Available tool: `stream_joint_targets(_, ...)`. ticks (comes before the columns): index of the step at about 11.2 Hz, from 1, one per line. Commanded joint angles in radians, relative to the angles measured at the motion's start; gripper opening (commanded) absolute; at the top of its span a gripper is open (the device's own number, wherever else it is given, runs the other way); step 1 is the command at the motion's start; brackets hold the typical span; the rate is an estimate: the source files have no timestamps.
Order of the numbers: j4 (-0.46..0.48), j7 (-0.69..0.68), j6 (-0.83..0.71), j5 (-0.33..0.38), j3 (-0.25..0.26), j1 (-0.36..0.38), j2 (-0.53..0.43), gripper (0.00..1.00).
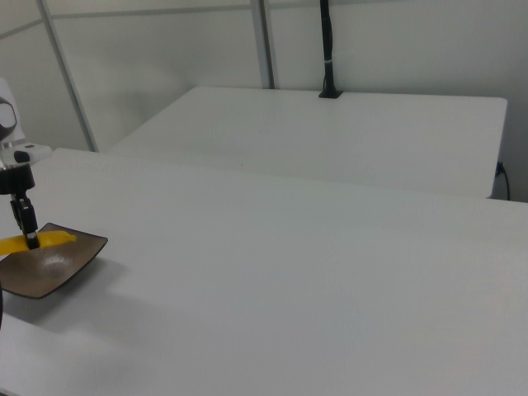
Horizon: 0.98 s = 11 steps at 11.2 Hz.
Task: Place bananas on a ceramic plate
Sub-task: 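Lower the banana onto the plate and open the gripper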
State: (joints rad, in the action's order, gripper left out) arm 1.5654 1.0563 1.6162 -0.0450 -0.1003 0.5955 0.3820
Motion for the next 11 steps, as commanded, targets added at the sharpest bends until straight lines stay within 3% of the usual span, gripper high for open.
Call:
stream_joint_targets(1,0.048,0.044,0.093,-0.003,-0.002,0.003,0.008,0.09)
stream_joint_targets(5,0.071,0.044,0.175,-0.025,-0.002,0.001,0.048,0.09)
stream_joint_targets(7,0.084,0.038,0.186,-0.032,-0.002,0.000,0.049,0.16)
stream_joint_targets(8,0.085,0.037,0.188,-0.032,-0.002,0.000,0.049,0.26)
stream_joint_targets(9,0.085,0.034,0.191,-0.032,-0.002,-0.002,0.049,0.44)
stream_joint_targets(11,0.084,0.039,0.192,-0.032,-0.002,-0.002,0.049,0.71)
